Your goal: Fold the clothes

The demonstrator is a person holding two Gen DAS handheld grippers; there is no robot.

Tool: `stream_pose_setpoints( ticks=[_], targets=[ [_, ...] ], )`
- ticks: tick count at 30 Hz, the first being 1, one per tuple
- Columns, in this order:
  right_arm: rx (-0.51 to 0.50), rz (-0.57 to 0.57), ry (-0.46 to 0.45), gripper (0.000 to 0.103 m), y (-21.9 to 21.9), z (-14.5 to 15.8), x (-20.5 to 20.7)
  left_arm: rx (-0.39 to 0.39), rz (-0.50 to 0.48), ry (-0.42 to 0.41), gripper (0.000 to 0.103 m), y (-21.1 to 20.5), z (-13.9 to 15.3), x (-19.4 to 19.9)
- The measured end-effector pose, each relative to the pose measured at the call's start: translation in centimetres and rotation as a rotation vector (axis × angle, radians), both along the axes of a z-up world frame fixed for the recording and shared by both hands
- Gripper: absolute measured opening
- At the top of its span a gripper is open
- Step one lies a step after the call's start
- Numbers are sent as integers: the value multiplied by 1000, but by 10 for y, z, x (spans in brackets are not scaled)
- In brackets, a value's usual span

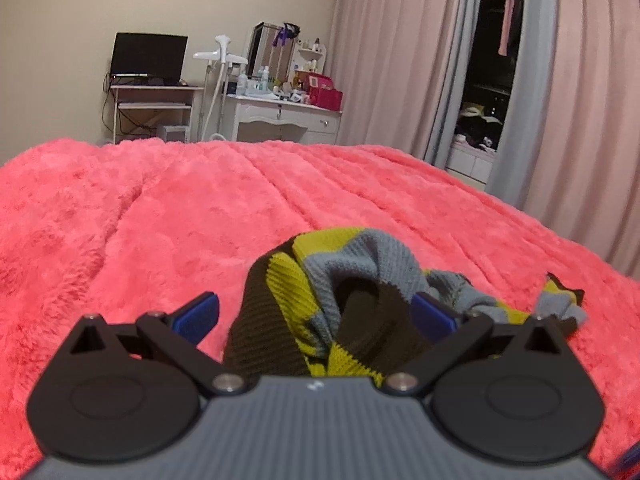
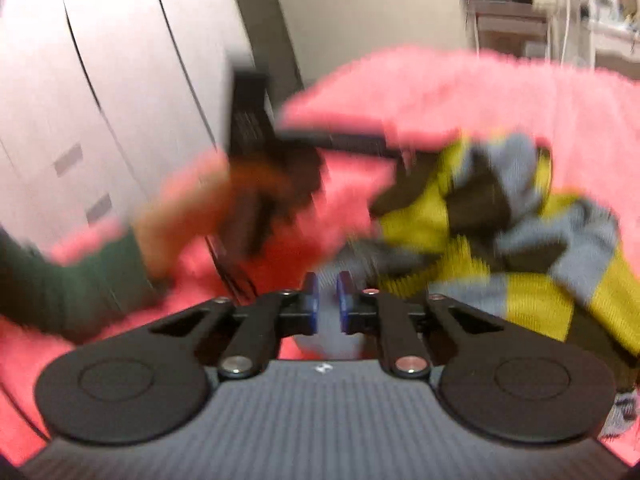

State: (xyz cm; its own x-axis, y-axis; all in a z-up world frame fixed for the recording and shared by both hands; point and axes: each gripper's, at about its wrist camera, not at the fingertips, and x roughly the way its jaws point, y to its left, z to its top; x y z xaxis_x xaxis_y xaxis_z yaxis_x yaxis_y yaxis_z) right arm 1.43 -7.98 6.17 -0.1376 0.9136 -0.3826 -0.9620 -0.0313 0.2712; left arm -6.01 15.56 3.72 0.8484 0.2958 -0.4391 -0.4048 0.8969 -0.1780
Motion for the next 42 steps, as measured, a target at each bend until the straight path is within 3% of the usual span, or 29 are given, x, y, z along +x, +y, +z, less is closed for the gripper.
stream_pose_setpoints(
  ticks=[3, 6, 9, 10, 11, 12, 14, 18, 21, 23, 25, 27, 31, 36, 40, 42],
  targets=[
    [190, -156, -1, 12, -44, 44, 5, -18, -10, -9, 103, 1, 1, -2],
    [241, -367, -68, 13, -89, 69, 21, -22, -21, -10, 103, -1, 2, -3],
    [63, -585, -278, 18, -95, 59, 28, -27, -33, 6, 103, -3, 3, -3],
    [-7, -610, -333, 21, -89, 49, 29, -33, -43, 15, 103, -3, 3, -2],
    [-76, -625, -383, 33, -83, 38, 29, -42, -56, 28, 103, -3, 2, -1],
    [-141, -603, -423, 49, -73, 24, 27, -52, -77, 47, 103, -4, 1, 1],
    [-266, -527, -499, 65, -52, -4, 22, -54, -129, 92, 103, -9, -3, 7],
    [-498, -414, -650, 68, -14, -56, 14, 9, -200, 181, 103, -23, -14, 16],
    [-621, -334, -771, 68, 10, -92, 12, 108, -216, 297, 103, -34, -27, 25],
    [-615, -286, -868, 68, 23, -103, 5, 153, -207, 341, 103, -36, -36, 28],
    [-595, -218, -901, 68, 34, -109, -4, 204, -192, 395, 102, -38, -46, 31],
    [-569, -148, -912, 68, 42, -113, -14, 197, -186, 397, 102, -37, -47, 31],
    [-409, -7, -891, 68, 56, -110, -55, 167, -130, 380, 102, -26, -42, 28],
    [-439, 119, -968, 67, 66, -134, -88, 143, -99, 365, 102, -18, -37, 26],
    [-385, 137, -833, 67, 56, -117, -87, 156, -103, 377, 102, -21, -36, 27],
    [-389, 128, -838, 67, 58, -119, -89, 147, -107, 408, 102, -19, -41, 30]
  ],
)
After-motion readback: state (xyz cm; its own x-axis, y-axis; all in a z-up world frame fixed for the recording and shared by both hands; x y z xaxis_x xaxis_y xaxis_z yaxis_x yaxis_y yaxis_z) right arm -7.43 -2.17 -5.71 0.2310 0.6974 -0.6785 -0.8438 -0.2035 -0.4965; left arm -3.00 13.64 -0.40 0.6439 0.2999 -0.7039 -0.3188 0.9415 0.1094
